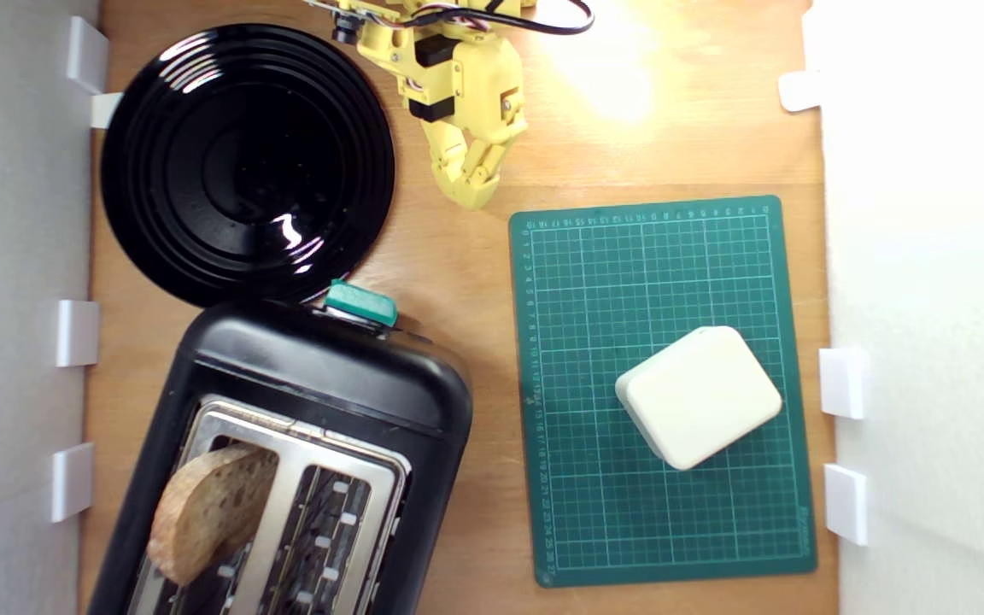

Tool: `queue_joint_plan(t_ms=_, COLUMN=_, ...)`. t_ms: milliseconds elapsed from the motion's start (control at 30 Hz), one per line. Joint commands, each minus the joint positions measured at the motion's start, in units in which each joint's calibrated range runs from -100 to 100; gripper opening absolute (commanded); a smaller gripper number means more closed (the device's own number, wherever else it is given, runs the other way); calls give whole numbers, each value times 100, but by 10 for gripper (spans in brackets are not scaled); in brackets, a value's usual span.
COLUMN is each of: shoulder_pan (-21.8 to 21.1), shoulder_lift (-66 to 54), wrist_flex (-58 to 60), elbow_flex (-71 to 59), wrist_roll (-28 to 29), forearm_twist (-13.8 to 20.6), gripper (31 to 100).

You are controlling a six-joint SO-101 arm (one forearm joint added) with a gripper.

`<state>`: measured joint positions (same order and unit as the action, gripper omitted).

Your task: Start toaster

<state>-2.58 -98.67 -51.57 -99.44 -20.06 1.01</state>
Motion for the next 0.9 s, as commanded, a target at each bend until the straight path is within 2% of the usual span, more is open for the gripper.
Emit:
queue_joint_plan(t_ms=0, shoulder_pan=-28, shoulder_lift=-67, wrist_flex=125, elbow_flex=-28, wrist_roll=17, forearm_twist=2, gripper=314)
queue_joint_plan(t_ms=567, shoulder_pan=67, shoulder_lift=-67, wrist_flex=125, elbow_flex=-28, wrist_roll=-20, forearm_twist=77, gripper=314)
queue_joint_plan(t_ms=700, shoulder_pan=297, shoulder_lift=-67, wrist_flex=142, elbow_flex=-28, wrist_roll=-51, forearm_twist=208, gripper=314)
queue_joint_plan(t_ms=867, shoulder_pan=432, shoulder_lift=-50, wrist_flex=134, elbow_flex=-1, wrist_roll=-717, forearm_twist=124, gripper=314)
